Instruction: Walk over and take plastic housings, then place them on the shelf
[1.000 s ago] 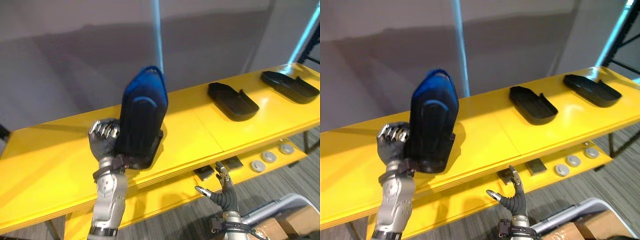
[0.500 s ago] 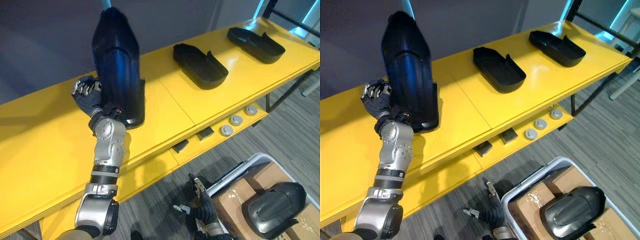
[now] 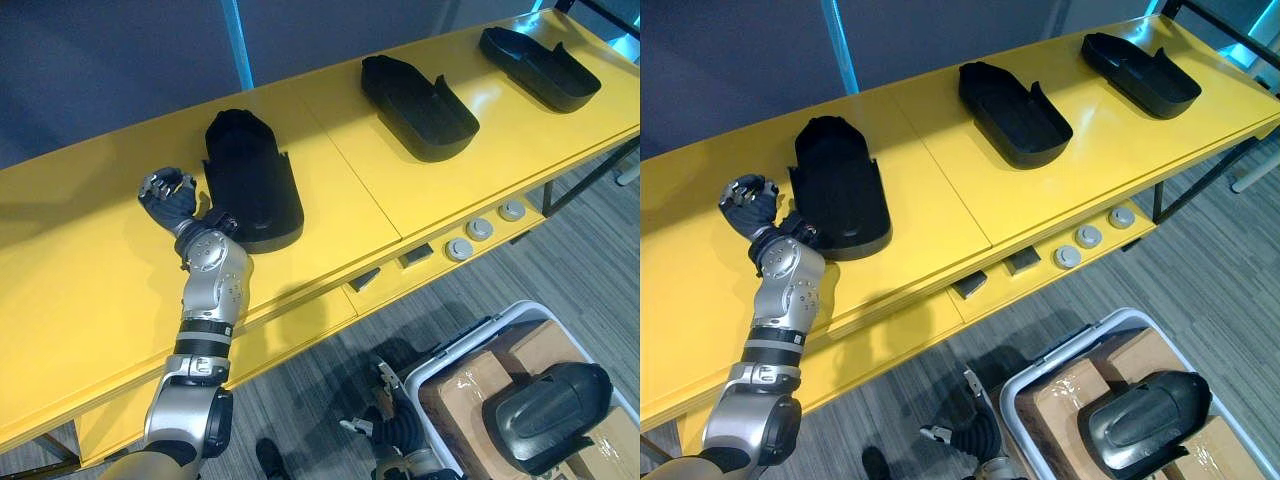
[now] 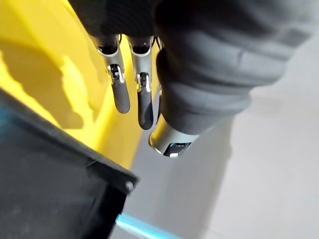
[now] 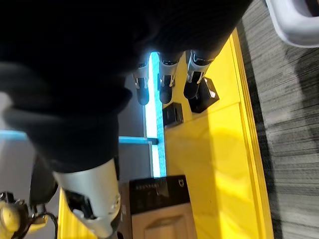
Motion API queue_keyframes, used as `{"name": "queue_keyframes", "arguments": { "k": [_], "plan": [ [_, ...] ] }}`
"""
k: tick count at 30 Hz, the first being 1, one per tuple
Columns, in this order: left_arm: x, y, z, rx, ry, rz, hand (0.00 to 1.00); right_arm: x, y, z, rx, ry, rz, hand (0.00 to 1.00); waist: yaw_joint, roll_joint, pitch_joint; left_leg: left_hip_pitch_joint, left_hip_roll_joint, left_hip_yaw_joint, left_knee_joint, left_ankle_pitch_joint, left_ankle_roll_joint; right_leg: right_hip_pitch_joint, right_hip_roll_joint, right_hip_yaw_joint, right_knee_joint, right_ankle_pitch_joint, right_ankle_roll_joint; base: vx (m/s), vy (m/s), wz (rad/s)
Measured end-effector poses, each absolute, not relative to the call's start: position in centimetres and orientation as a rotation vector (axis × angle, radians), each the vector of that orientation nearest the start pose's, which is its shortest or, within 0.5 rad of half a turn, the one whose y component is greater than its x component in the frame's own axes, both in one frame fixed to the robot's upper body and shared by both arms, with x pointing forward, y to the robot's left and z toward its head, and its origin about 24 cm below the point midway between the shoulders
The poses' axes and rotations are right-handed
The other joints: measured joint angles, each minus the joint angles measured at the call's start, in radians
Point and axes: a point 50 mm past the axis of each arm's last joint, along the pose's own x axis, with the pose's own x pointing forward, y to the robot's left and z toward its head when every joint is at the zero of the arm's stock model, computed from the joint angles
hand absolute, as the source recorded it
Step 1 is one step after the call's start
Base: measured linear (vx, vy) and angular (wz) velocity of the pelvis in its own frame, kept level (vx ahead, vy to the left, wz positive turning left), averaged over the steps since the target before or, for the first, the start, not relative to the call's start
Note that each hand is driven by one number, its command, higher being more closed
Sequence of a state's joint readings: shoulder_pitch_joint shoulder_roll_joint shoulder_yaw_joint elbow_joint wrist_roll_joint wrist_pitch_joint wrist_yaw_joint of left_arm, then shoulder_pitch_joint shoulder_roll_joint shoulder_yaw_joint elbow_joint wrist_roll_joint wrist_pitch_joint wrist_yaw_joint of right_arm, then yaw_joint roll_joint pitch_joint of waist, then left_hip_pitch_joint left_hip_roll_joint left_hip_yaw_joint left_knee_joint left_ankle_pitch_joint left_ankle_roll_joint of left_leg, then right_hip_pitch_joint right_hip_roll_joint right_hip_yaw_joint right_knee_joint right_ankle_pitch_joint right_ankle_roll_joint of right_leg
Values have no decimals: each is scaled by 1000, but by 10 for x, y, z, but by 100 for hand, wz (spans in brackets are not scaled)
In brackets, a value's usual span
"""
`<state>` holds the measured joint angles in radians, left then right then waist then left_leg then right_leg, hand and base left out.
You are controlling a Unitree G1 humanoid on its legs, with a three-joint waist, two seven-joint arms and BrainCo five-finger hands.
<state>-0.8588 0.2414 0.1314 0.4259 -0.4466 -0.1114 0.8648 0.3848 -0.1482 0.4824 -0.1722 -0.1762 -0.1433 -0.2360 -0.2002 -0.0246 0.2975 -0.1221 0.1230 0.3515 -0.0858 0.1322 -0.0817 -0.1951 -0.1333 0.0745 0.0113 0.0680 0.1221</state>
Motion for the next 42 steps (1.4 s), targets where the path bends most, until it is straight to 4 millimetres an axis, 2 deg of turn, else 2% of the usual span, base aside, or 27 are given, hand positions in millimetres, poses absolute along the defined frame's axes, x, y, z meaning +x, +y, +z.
{"name": "queue_keyframes", "arguments": {
  "k": [5, 10, 12, 14, 15, 19, 21, 23, 27, 31, 33, 38, 40, 42],
  "plan": [
    [363, 207, 221, -505, -404, 764, 0, 156, -82, 14, -159, 35, 205, 0, -1, -4, 4, 5, -1, 0, 0, 1, 1, 5, 0, -2, 0, 1, -1, 0, 0, 0],
    [334, 186, 252, -635, -655, 594, 0, 164, -82, 19, -177, -1, 203, 0, -2, -4, 4, 28, 0, 1, -1, 1, 1, 26, 2, -5, 1, 1, -1, 0, 0, 0],
    [322, 177, 267, -681, -764, 480, 0, 177, -88, 30, -208, -68, 176, 0, -1, -2, 3, 43, 0, 1, -5, 1, 1, 41, 2, -5, 1, -1, -2, -16, 7, 0],
    [314, 172, 274, -690, -822, 412, 0, 190, -97, 45, -240, -147, 137, 0, 3, 0, -14, 48, 0, -1, -6, 1, 1, 48, 2, -7, 1, -2, -2, -18, 6, 1],
    [310, 170, 276, -682, -841, 382, 0, 197, -104, 57, -256, -205, 109, 100, 10, 4, -27, 51, 0, -3, -6, 1, 1, 52, 2, -9, 1, -2, -2, 0, 0, 0],
    [299, 174, 259, -596, -848, 386, 0, 225, -118, 95, -297, -382, 48, 100, 24, 25, -79, 58, 1, -41, -6, 8, 1, 81, 0, -47, -1, -5, -3, 4, 3, 27],
    [282, 178, 242, -523, -852, 404, 0, 236, -117, 111, -291, -453, 53, 100, 42, 38, -99, 57, 3, -61, -6, 12, -1, 92, 0, -67, -1, -9, -5, -10, -2, 29],
    [259, 181, 213, -429, -818, 405, 0, 246, -113, 124, -259, -504, 72, 100, 75, 53, -124, 50, 3, -81, -6, 17, -4, 97, 0, -88, -1, -13, -6, -26, -3, 26],
    [223, 171, 161, -270, -657, 324, 0, 268, -103, 123, -188, -476, 98, 100, 140, 57, -142, 14, 1, -152, -7, 36, -1, 109, -3, -162, 0, -24, -12, -65, 2, 52],
    [201, 176, 120, -163, -476, 299, 0, 284, -89, 123, -160, -455, 129, 100, 180, 56, -142, -44, -4, -199, -7, 53, -4, 83, -7, -209, -1, -23, -12, -93, 17, 39],
    [193, 179, 101, -152, -382, 277, 0, 298, -85, 117, -162, -410, 132, 100, 214, 56, -141, -66, -9, -224, -7, 65, -3, 75, -11, -232, 1, -23, -12, -65, 23, 30],
    [185, 182, 87, -255, -301, 243, 0, 319, -83, 126, -168, -410, 91, 100, 250, 59, -110, -109, -20, -264, -7, 78, -1, 58, -19, -274, 3, -22, -12, -29, 26, 25],
    [185, 183, 87, -281, -301, 236, 0, 329, -90, 134, -165, -419, 44, 100, 261, 59, -89, -119, -22, -270, -6, 82, 2, 54, -21, -279, 3, -21, -11, -9, 21, 12],
    [185, 184, 87, -291, -304, 236, 0, 345, -105, 144, -166, -416, -42, 100, 269, 63, -68, -129, -27, -274, -6, 90, 11, 46, -25, -283, 2, -17, -13, 7, 23, 5]
  ]
}}
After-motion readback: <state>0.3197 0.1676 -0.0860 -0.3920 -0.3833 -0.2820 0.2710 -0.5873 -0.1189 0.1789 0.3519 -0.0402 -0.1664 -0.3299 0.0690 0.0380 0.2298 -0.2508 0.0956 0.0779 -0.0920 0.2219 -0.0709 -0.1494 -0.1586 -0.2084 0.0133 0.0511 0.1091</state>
